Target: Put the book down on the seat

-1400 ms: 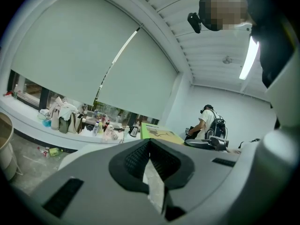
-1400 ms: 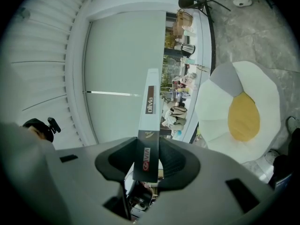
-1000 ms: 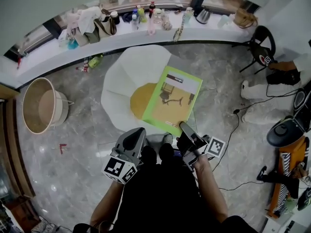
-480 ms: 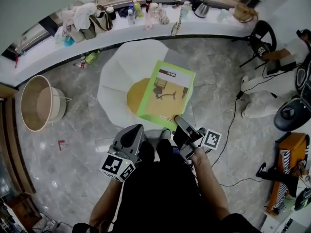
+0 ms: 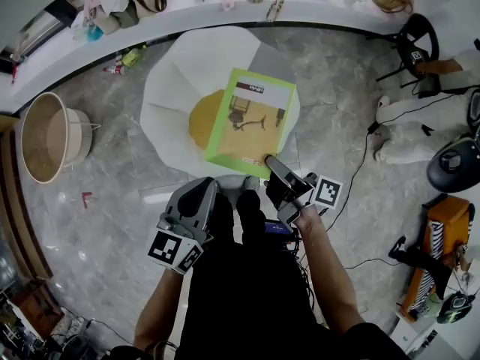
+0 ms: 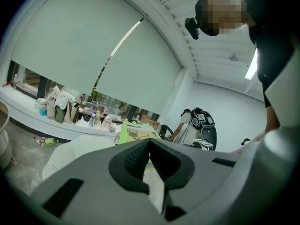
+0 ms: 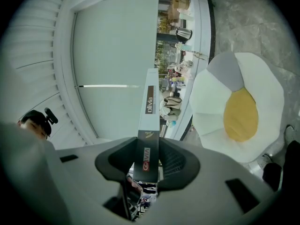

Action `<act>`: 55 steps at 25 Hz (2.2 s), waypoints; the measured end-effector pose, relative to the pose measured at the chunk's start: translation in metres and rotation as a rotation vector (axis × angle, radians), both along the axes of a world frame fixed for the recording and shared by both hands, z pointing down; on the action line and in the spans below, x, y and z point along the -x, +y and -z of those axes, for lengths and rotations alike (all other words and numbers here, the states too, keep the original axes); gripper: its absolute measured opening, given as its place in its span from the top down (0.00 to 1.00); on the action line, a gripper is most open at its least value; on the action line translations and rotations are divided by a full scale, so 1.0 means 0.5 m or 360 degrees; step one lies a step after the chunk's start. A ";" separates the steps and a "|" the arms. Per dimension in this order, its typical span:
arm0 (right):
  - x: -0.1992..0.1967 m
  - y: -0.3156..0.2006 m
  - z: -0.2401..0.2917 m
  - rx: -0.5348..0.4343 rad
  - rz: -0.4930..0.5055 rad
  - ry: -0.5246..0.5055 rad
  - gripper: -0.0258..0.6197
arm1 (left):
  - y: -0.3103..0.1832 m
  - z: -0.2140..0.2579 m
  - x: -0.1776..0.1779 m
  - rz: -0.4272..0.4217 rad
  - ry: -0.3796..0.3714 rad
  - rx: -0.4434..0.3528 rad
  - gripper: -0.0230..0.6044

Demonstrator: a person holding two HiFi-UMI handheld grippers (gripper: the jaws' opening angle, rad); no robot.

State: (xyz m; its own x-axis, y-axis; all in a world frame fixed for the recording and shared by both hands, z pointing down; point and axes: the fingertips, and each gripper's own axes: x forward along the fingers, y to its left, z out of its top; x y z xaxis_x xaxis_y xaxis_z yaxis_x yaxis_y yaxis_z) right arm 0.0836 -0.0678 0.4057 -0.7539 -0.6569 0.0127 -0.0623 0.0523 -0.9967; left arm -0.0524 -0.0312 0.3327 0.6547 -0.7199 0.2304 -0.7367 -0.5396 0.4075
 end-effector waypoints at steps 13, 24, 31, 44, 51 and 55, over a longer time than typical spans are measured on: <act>0.019 -0.053 -0.195 0.0052 0.0037 -0.0045 0.72 | -0.077 -0.137 -0.025 -0.0025 0.0019 0.0119 0.94; 0.025 -0.084 -0.399 0.0140 -0.0006 -0.0086 0.72 | -0.106 -0.327 -0.029 -0.0055 -0.0043 0.0164 0.94; 0.003 -0.088 -0.518 0.0142 0.0040 0.0020 0.72 | -0.130 -0.428 -0.059 -0.0125 -0.0079 0.0153 0.94; -0.012 -0.105 -0.775 0.0294 0.0110 0.0146 0.72 | -0.169 -0.599 -0.074 -0.0177 -0.0110 0.0201 0.94; -0.009 -0.112 -0.891 0.0385 0.0179 0.0218 0.72 | -0.188 -0.663 -0.090 -0.0238 -0.0133 0.0215 0.94; 0.004 -0.113 -0.945 0.0417 0.0191 0.0237 0.72 | -0.195 -0.696 -0.080 -0.0235 -0.0116 0.0248 0.94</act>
